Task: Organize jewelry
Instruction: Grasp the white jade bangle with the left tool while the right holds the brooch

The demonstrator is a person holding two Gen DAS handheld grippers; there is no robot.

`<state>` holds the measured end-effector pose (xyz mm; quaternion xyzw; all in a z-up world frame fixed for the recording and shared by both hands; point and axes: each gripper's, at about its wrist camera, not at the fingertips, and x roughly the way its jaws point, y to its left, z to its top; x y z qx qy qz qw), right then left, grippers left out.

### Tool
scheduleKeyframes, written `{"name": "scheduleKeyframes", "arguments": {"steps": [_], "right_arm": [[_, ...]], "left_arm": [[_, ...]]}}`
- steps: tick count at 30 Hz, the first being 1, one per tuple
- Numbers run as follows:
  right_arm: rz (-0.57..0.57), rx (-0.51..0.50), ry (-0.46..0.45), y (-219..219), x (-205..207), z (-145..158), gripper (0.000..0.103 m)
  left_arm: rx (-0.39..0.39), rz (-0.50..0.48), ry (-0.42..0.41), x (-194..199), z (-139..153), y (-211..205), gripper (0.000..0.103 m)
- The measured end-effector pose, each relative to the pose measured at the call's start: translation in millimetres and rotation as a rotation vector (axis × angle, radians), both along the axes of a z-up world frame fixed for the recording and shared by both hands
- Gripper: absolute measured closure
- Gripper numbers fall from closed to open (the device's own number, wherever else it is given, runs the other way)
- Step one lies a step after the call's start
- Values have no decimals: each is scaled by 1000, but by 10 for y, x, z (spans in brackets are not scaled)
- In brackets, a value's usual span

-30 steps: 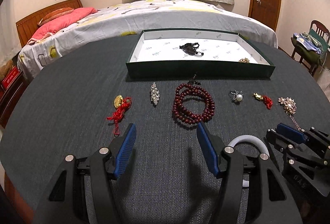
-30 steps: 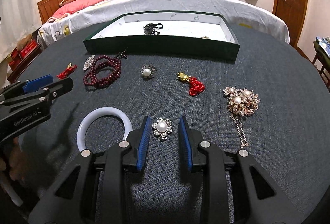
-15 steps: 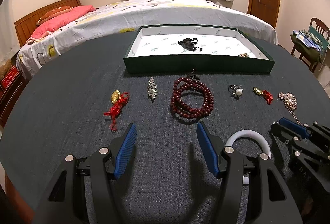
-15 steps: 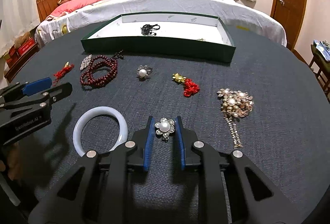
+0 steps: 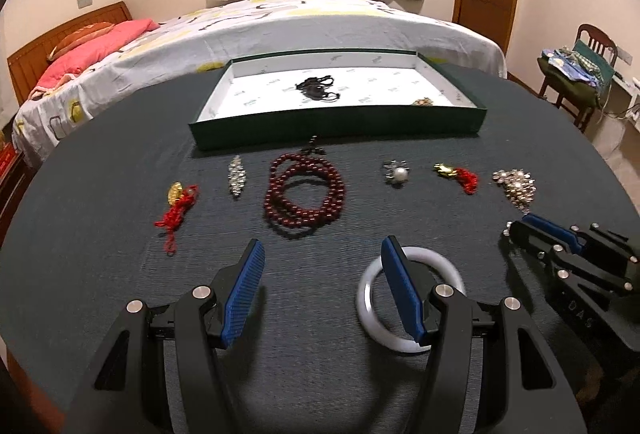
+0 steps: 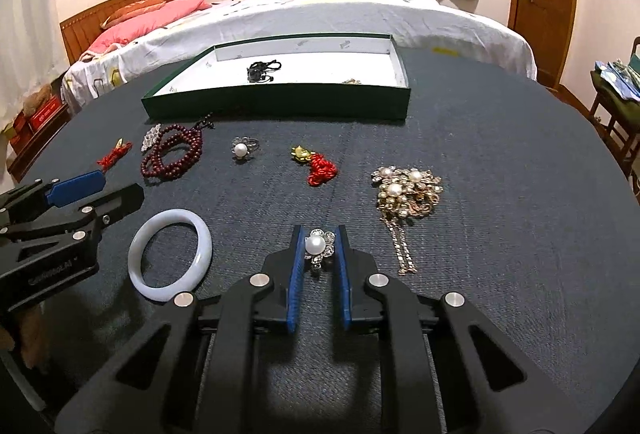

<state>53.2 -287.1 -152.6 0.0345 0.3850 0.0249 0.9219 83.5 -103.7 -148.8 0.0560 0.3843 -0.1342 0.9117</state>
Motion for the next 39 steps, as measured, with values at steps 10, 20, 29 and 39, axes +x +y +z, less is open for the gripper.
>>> {"name": "scheduleKeyframes", "arguments": {"steps": [10,20,29,39], "right_arm": [[-26,14,-7,-113,-42,5,88],[-25,13,-7,-113,-38,12,88],[-26,14,-9,-114,-40,15,88],[-33,21,-19,-146,-89,32,88]], "left_arm": [[10,-96,3,-91,-48,-262,32],[31,-106,32,-67,-172,-344,32],[26,-91,31,-85,-182,-391,31],[61,-88,40,-120,-237,-471,29]]}}
